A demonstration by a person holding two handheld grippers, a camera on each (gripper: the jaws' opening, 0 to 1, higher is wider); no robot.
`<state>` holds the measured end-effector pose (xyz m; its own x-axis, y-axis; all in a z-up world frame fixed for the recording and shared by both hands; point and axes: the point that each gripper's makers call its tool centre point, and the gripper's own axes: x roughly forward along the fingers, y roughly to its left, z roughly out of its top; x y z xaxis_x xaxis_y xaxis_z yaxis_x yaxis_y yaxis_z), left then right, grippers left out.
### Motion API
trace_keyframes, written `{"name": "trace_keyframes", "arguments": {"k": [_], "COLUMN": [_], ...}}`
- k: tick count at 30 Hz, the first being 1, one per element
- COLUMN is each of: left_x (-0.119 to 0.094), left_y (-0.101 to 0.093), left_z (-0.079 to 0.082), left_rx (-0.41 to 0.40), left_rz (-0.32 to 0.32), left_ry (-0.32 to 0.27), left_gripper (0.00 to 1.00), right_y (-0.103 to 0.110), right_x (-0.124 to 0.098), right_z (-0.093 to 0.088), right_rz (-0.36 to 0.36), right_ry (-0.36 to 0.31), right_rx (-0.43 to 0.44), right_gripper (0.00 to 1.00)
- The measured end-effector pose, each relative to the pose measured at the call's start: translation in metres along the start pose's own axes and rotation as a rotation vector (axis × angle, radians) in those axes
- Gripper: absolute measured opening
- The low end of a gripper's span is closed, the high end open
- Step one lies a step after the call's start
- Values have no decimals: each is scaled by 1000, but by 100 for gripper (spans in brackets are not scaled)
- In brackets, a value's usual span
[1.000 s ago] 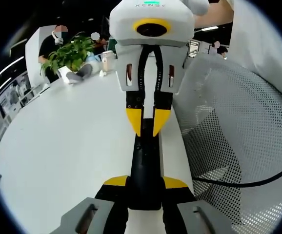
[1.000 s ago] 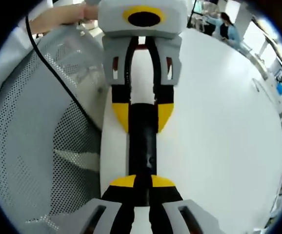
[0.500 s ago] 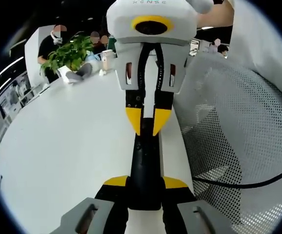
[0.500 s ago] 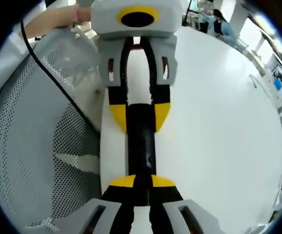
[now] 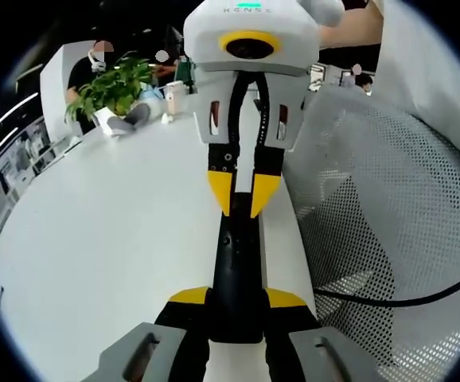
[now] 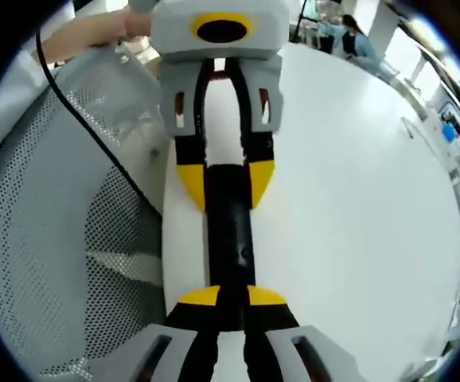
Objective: Press the specified remote control buttons in sequence, fully releasing each button before pressing the next.
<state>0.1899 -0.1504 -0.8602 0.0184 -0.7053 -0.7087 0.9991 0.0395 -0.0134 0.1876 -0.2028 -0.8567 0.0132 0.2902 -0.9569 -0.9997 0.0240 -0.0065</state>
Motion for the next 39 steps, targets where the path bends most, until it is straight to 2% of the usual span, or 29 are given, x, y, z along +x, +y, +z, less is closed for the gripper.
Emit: {"name": "trace_keyframes", "arguments": {"k": [3, 6, 8, 11, 15, 20, 29, 33, 36, 39], "left_x": [0, 0, 0, 0, 0, 0, 0, 0, 0, 0], "left_y": [0, 0, 0, -1, -1, -1, -1, -1, -1, -1], "left_z": [0, 0, 0, 0, 0, 0, 0, 0, 0, 0], "left_rx": [1, 2, 3, 5, 8, 2, 4, 5, 4, 4], "left_rz": [-1, -1, -1, -2, -1, 1, -2, -6, -6, -5], "left_ry": [3, 4, 4, 3, 0, -2, -3, -7, -7, -6], "left_gripper": [24, 24, 24, 24, 24, 24, 24, 24, 24, 24], "right_y": [-1, 0, 0, -1, 1, 2, 1, 1, -1, 0], "right_x": [1, 1, 0, -2, -3, -4, -2, -1, -1, -2], "right_z": [0, -1, -2, -2, -3, -4, -5, -6, -5, -6], "right_rz": [-5, -13, -28, -37, -54, -73, -93, -43, -29, -25], "right_ry": [59, 68, 46, -7, -60, -78, -32, 61, 64, 45], "right_rx": [36, 27, 25, 75, 80, 82, 49, -16, -2, 49], "right_gripper": [6, 6, 6, 6, 6, 5, 3, 3, 3, 3]}}
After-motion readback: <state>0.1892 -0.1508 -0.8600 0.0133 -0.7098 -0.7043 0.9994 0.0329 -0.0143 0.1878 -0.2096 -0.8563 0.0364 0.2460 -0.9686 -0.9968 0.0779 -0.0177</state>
